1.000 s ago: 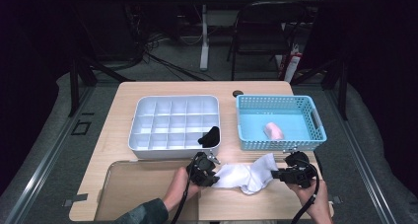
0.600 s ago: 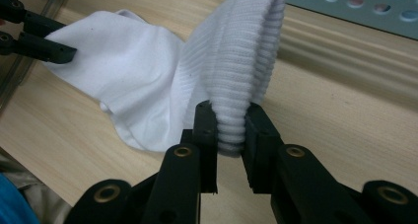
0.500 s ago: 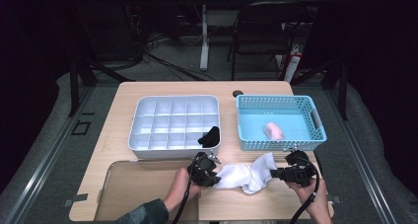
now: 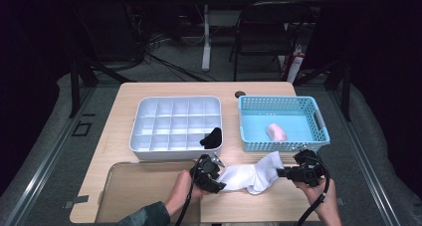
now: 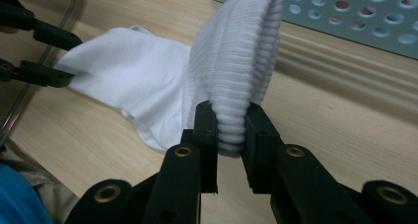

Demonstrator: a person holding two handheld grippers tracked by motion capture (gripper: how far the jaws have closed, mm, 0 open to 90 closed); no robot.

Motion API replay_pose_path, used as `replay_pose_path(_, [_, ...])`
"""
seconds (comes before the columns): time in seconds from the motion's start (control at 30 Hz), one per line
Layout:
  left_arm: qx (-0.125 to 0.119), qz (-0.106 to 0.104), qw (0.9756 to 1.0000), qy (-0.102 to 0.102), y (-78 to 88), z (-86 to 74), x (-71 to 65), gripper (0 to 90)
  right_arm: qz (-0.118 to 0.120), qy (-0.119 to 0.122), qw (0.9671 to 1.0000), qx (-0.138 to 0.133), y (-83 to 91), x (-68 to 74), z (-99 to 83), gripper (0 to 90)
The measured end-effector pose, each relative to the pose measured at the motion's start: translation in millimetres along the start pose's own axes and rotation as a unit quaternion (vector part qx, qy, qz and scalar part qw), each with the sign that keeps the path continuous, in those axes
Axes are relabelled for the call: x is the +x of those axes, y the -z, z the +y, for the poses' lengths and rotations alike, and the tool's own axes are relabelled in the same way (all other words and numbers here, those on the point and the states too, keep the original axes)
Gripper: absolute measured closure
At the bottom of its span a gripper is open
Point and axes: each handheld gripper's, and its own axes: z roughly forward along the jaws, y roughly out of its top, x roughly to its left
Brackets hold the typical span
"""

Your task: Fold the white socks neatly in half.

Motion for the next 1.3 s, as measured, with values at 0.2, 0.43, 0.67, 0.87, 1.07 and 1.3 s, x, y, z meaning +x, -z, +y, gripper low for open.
replay_pose_path(0.2, [0.002, 0.007, 1.0000, 0.002, 7.4, -7.2, 3.5, 56.9, -0.004, 0.000, 1.0000, 0.000, 2.8, -1.5, -0.7, 78.8])
replay_pose_path(0.43, [0.009, -0.001, 0.9999, 0.007, -4.8, -7.7, 6.1, 61.9, -0.004, 0.003, 1.0000, -0.008, 8.1, 0.9, 0.9, 78.8])
replay_pose_path(0.67, [-0.002, 0.003, 0.9999, 0.013, -10.7, -7.5, 7.6, 74.5, 0.004, 0.015, 0.9998, -0.013, 13.5, 10.6, 5.7, 78.7])
replay_pose_path(0.87, [-0.009, 0.010, 0.9999, 0.008, -14.1, -4.2, 3.7, 77.8, 0.018, 0.024, 0.9994, -0.019, 14.0, 20.2, 11.3, 78.7])
replay_pose_path(1.07, [-0.015, 0.009, 0.9998, 0.006, -18.0, 0.4, 0.6, 78.0, 0.026, 0.041, 0.9987, -0.016, 7.3, 36.6, 20.3, 78.7])
replay_pose_path(1.3, [-0.018, 0.010, 0.9997, 0.009, -18.7, 1.2, 0.9, 77.7, 0.032, 0.072, 0.9969, 0.006, -9.0, 59.7, 29.8, 78.8])
